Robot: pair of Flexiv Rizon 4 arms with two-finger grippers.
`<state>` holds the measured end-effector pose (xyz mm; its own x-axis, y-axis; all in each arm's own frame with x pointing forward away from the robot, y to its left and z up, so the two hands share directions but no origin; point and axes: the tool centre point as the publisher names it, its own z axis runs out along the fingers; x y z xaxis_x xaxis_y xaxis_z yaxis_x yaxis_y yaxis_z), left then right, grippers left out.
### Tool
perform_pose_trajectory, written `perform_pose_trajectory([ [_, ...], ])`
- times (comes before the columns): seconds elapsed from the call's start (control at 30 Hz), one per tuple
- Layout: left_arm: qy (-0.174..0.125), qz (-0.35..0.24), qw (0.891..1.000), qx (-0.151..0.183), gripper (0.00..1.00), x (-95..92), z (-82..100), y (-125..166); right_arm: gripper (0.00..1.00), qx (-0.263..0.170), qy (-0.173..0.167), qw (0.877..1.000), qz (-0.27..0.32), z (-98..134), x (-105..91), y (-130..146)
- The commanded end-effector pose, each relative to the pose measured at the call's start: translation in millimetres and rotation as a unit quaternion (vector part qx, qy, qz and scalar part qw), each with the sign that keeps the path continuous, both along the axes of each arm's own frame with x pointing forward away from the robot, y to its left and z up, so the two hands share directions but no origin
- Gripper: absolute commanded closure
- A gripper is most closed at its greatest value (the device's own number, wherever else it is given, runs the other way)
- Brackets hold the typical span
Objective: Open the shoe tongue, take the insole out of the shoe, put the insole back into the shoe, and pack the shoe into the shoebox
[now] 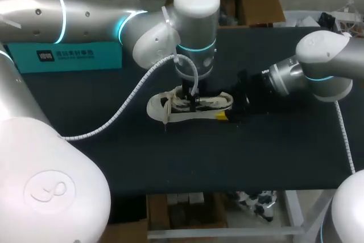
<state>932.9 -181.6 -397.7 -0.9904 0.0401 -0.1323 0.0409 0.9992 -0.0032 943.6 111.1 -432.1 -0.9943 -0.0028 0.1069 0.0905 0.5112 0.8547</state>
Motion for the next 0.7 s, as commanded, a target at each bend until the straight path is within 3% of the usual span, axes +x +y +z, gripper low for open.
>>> perform_pose_trajectory([
  [0.03,0.042,-0.030,0.997,-0.060,1.00,-0.8,1.0,20.1,1.00,0.001,0.000,1.000,0.001,-8.4,1.9,0.7],
  [0.37,0.087,-0.085,0.984,-0.132,1.00,-25.4,62.1,25.3,1.00,0.001,0.000,1.000,0.001,-8.4,1.9,0.7],
  [0.53,0.103,-0.101,0.978,-0.152,1.00,-31.5,74.3,24.5,1.00,0.001,0.000,1.000,0.001,-8.4,1.9,0.7],
  [0.7,0.111,-0.103,0.977,-0.152,1.00,-31.2,73.9,18.5,1.00,0.001,0.000,1.000,0.001,-8.4,1.9,0.7],
])
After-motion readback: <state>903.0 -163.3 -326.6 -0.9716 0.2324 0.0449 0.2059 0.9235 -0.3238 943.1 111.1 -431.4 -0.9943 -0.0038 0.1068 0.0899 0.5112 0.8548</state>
